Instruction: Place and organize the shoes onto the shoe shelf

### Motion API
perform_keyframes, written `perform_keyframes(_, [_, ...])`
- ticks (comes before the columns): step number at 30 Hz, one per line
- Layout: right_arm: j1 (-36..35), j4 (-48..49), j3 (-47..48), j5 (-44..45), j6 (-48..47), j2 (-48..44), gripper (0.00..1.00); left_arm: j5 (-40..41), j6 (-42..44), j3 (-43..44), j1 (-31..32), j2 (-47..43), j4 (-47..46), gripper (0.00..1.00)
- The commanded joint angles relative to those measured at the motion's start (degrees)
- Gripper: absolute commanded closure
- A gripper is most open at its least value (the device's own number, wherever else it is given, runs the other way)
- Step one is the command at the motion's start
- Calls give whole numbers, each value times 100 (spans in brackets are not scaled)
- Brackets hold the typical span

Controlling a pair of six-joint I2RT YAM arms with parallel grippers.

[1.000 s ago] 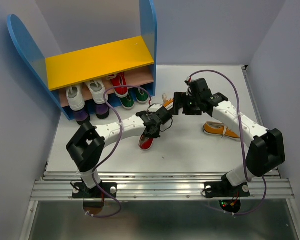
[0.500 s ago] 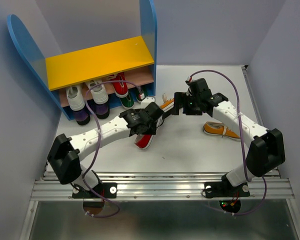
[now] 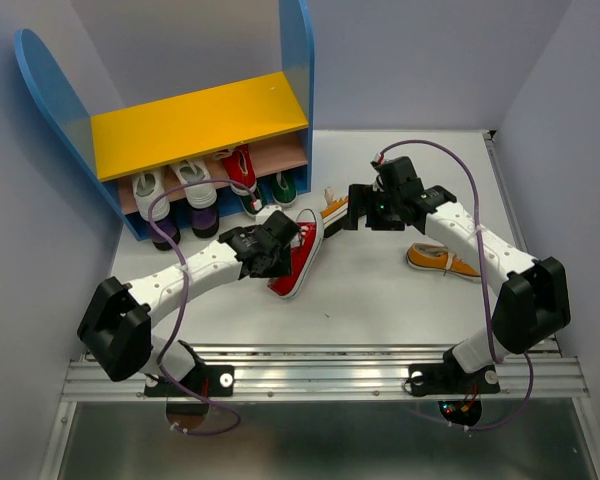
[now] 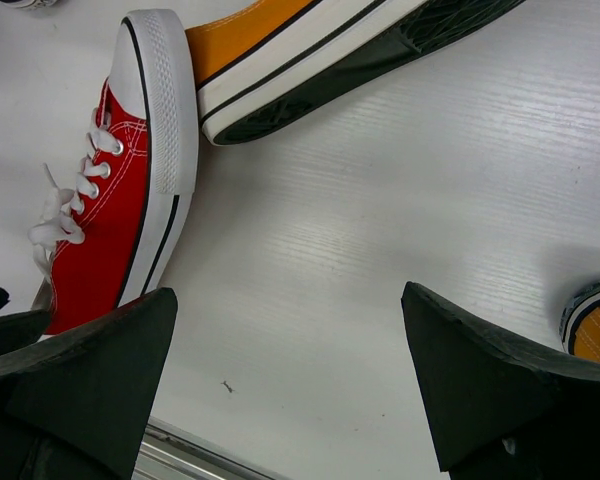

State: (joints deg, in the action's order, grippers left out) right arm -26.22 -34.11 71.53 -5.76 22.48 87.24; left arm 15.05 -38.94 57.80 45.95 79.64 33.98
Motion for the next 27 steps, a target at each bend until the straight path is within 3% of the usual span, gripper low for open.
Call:
perform_keyframes(1, [29,62,133,75,55,-41,0,-344,264,-41,-16,-124,-514,42])
perform_keyframes(10, [29,62,125,40,90,-49,0,-898,466,-427,-16,-308,-1086,45])
perform_keyframes(23, [29,62,125,-48,99,-49,0,-820,519,-630,-8,69,-1534,43])
perform_keyframes(27, [29,62,116,-101,107,-32,0,-679,676,-516,-8,148,-1526,33])
